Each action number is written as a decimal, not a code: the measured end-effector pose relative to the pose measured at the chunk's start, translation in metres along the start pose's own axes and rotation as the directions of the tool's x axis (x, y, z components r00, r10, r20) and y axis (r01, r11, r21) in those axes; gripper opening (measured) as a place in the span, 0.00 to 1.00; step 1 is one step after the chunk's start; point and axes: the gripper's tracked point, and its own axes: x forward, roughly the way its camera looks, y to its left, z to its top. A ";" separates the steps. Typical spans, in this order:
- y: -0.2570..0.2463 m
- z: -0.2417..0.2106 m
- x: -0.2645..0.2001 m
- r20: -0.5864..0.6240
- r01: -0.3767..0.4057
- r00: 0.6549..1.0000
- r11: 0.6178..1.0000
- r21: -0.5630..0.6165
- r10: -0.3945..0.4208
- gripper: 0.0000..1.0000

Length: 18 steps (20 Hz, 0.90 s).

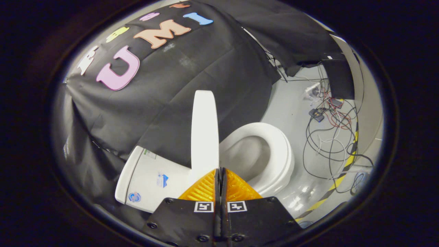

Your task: Open the toilet lid.

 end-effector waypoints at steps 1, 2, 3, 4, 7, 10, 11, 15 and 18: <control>0.002 0.000 -0.001 0.004 -0.002 1.000 1.000 -0.007 0.002 0.00; 0.004 0.001 -0.001 0.002 -0.005 1.000 1.000 -0.013 0.005 0.01; 0.007 0.003 -0.002 0.006 -0.010 1.000 1.000 -0.020 0.010 0.01; 0.009 0.003 -0.003 0.005 -0.015 1.000 0.999 -0.029 0.015 0.01; 0.016 0.005 -0.006 0.008 -0.020 1.000 0.998 -0.061 0.020 0.01; 0.026 0.005 -0.005 0.013 -0.030 0.999 0.997 -0.076 0.031 0.01; 0.030 0.005 -0.006 0.015 -0.035 0.999 0.996 -0.082 0.036 0.01; 0.044 0.006 -0.010 0.022 -0.055 0.998 0.990 -0.132 0.059 0.00; 0.054 0.005 -0.012 0.025 -0.073 0.997 0.984 -0.163 0.078 0.00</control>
